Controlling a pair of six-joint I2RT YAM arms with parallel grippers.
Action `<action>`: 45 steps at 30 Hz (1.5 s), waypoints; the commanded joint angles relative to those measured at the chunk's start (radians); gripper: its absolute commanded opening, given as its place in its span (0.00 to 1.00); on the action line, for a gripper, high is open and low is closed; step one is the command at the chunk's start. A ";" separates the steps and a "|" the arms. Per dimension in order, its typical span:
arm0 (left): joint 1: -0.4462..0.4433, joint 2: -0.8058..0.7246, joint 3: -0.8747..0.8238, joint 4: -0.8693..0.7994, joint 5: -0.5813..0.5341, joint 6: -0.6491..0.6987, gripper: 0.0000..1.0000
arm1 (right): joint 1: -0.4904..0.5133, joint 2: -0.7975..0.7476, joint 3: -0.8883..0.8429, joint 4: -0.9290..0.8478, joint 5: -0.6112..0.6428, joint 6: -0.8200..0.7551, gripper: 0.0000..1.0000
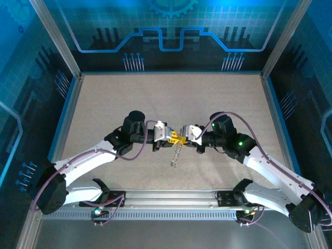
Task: Put the keys on the keyring
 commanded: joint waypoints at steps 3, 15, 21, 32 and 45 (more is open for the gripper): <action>-0.010 -0.006 0.027 -0.021 -0.008 0.026 0.19 | 0.016 -0.015 0.021 0.063 -0.025 0.010 0.00; -0.013 0.007 0.032 -0.044 -0.009 0.057 0.20 | 0.016 -0.021 0.006 0.087 -0.030 0.027 0.00; -0.014 0.017 0.044 -0.063 -0.007 0.057 0.19 | 0.016 -0.017 0.001 0.097 -0.030 0.034 0.00; -0.017 0.014 0.039 -0.064 -0.017 0.063 0.21 | 0.016 -0.030 -0.014 0.105 -0.016 0.041 0.00; -0.021 0.016 0.023 -0.059 -0.025 0.072 0.24 | 0.015 -0.033 -0.016 0.106 -0.008 0.041 0.00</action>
